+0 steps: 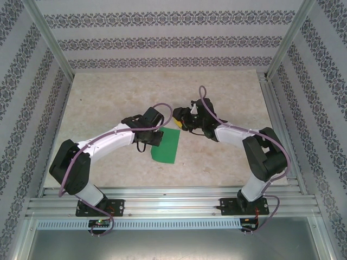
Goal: Fold a paper plane with a square sheet of paper (fold left side to right side)
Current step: First fold in half a square sheet of paper at the center of the table.
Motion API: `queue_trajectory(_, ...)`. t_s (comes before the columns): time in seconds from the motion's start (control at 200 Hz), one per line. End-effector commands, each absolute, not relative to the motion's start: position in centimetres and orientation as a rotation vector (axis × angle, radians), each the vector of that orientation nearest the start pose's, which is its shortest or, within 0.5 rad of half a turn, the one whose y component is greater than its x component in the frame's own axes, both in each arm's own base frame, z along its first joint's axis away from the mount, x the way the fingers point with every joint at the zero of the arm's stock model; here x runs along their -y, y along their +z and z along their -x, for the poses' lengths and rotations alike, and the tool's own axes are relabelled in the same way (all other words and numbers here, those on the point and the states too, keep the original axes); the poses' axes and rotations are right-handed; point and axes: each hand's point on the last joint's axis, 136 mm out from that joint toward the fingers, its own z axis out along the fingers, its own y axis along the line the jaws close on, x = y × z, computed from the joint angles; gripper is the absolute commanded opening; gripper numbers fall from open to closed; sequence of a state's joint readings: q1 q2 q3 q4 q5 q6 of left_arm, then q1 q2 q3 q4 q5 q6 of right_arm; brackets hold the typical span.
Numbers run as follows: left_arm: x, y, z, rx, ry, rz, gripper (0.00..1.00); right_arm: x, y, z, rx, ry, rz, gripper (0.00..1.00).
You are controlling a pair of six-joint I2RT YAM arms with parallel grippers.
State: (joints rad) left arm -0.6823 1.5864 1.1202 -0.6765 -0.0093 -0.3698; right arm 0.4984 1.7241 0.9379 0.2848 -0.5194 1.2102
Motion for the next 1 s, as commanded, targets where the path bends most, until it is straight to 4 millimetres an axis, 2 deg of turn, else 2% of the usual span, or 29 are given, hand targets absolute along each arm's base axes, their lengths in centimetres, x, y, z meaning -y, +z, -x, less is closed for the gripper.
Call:
queue_trajectory(0.0,24.7,10.3,-29.3,-2.687,-0.31,-0.48,0.0,-31.8,12.6,-37.6,-2.415,1.491,-0.466,0.46)
queue_trajectory(0.18,25.3,10.1,-29.2,-2.684,-0.307,-0.503,0.0,-33.7,11.2,-37.6,-2.491,1.464,-0.424,0.46)
queue_trajectory(0.36,25.5,9.9,-29.1,-2.687,-0.306,-0.514,0.0,-34.4,10.5,-37.2,-2.552,1.397,-0.369,0.45)
queue_trajectory(0.779,26.0,9.6,-29.1,-2.691,-0.312,-0.527,0.0,-34.4,9.3,-36.6,-2.618,1.343,-0.312,0.23)
queue_trajectory(0.994,26.3,9.4,-29.0,-2.693,-0.318,-0.536,0.0,-34.5,9.3,-36.5,-2.622,1.347,-0.29,0.1)
